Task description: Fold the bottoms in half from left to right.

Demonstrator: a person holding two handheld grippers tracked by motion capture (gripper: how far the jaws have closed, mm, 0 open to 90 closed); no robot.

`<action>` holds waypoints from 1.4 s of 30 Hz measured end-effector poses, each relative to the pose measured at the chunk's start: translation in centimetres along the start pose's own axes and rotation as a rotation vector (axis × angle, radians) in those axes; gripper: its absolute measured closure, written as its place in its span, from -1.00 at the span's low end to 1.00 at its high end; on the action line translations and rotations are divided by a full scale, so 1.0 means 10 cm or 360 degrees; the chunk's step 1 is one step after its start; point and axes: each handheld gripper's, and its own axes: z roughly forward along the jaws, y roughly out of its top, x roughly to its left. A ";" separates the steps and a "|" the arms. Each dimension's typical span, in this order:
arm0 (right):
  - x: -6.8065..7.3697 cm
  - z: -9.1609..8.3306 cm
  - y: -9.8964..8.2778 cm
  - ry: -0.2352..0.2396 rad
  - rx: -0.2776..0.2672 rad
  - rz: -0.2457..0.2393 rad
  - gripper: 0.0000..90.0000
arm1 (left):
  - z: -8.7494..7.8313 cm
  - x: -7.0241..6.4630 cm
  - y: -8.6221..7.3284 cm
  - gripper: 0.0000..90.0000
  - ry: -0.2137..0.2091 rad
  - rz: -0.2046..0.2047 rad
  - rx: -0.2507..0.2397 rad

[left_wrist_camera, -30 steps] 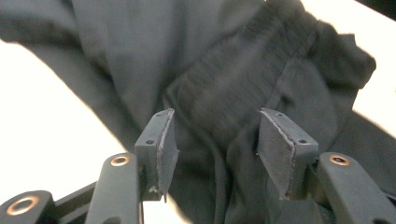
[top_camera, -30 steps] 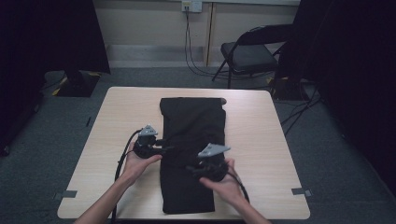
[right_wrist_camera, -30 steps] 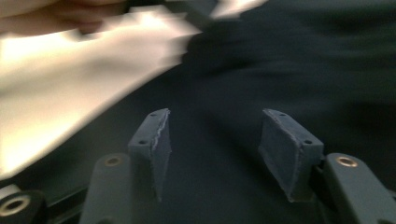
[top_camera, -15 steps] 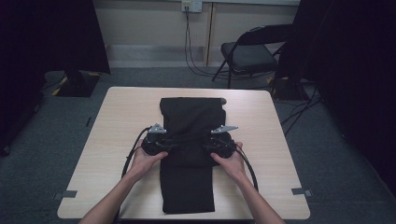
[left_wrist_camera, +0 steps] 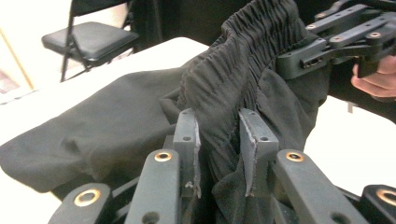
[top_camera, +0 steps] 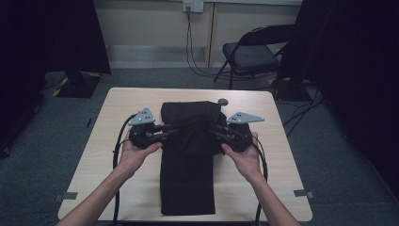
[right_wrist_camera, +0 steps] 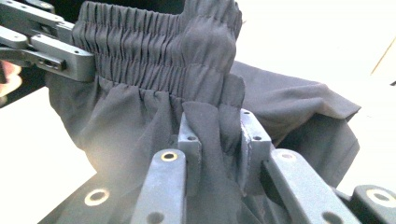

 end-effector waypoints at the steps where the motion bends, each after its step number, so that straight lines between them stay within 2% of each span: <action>1: 0.04 -0.05 -0.05 0.0016 0.0009 -0.0014 0.63 | -0.03 -0.06 -0.06 0.57 -0.0025 0.0017 0.0026; 2: 0.08 -0.09 -0.12 0.0032 0.0029 -0.0026 0.61 | -0.05 -0.11 -0.15 0.55 -0.0041 0.0036 0.0061; 4: 0.14 -0.09 -0.34 0.0069 0.0093 -0.0036 0.59 | -0.02 -0.18 -0.38 0.53 -0.0074 0.0013 0.0143; 6: 0.18 -0.01 -0.60 0.0091 0.0186 -0.0043 0.58 | 0.07 -0.21 -0.62 0.51 -0.0090 0.0004 0.0246; 7: 0.19 0.04 -0.72 0.0098 0.0242 -0.0042 0.57 | 0.12 -0.21 -0.73 0.51 -0.0111 -0.0021 0.0299; 9: 0.19 0.15 -0.93 0.0109 0.0332 -0.0013 0.51 | 0.17 -0.21 -0.90 0.48 -0.0156 -0.0072 0.0349; 10: 0.21 0.17 -1.01 0.0110 0.0376 -0.0016 0.43 | 0.19 -0.22 -0.95 0.43 -0.0194 -0.0068 0.0383; 11: 0.22 0.18 -1.06 0.0117 0.0411 -0.0028 0.33 | 0.18 -0.23 -0.96 0.35 -0.0210 -0.0051 0.0425; 13: 0.23 0.14 -1.10 0.0162 0.0456 -0.0055 0.24 | 0.11 -0.21 -0.95 0.23 -0.0249 -0.0059 0.0395; 15: 0.21 0.03 -1.06 0.0195 0.0412 -0.0048 0.13 | 0.03 -0.14 -0.91 0.20 -0.0239 -0.0092 0.0309; 16: 0.18 -0.03 -1.03 0.0185 0.0375 -0.0043 0.09 | -0.01 -0.09 -0.89 0.18 -0.0231 -0.0126 0.0261; 18: 0.10 -0.11 -0.97 0.0161 0.0284 -0.0006 0.11 | -0.02 0.04 -0.87 0.19 -0.0139 -0.0195 0.0198; 19: 0.05 -0.13 -0.94 0.0135 0.0245 0.0017 0.13 | 0.00 0.10 -0.87 0.21 -0.0117 -0.0237 0.0189; 20: 0.00 -0.13 -0.91 0.0114 0.0225 0.0042 0.16 | 0.03 0.16 -0.88 0.20 -0.0103 -0.0257 0.0194; 22: -0.07 -0.10 -0.87 0.0089 0.0197 0.0049 0.17 | 0.14 0.24 -0.90 0.20 0.0003 -0.0224 0.0273; 23: -0.10 -0.07 -0.86 0.0044 0.0210 0.0037 0.19 | 0.21 0.27 -0.92 0.20 0.0049 -0.0246 0.0304; 24: -0.13 -0.01 -0.87 0.0002 0.0240 0.0032 0.21 | 0.28 0.30 -0.94 0.20 0.0072 -0.0265 0.0339; 26: -0.20 0.12 -0.92 -0.0029 0.0312 0.0054 0.22 | 0.43 0.31 -0.96 0.15 0.0092 -0.0216 0.0430; 27: -0.23 0.20 -0.96 -0.0068 0.0357 0.0037 0.22 | 0.48 0.29 -0.97 0.15 0.0121 -0.0196 0.0464; 28: -0.25 0.26 -0.99 -0.0092 0.0399 0.0028 0.23 | 0.52 0.28 -0.98 0.12 0.0113 -0.0195 0.0485; 29: -0.27 0.31 -1.03 -0.0107 0.0426 0.0031 0.22 | 0.55 0.24 -0.99 0.13 0.0114 -0.0154 0.0514; 30: -0.27 0.35 -1.06 -0.0114 0.0452 0.0027 0.24 | 0.55 0.20 -0.99 0.14 0.0130 -0.0120 0.0516; 32: -0.24 0.35 -1.10 -0.0123 0.0460 0.0008 0.24 | 0.51 0.17 -1.01 0.15 0.0091 -0.0123 0.0488; 36: -0.17 0.20 -1.11 0.0001 0.0424 0.0058 0.22 | 0.39 0.10 -1.05 0.07 0.0025 -0.0132 0.0455; 42: 0.14 -0.09 -1.20 0.0131 0.0402 -0.0014 0.18 | 0.19 -0.09 -1.01 -0.02 -0.0054 -0.0069 0.0376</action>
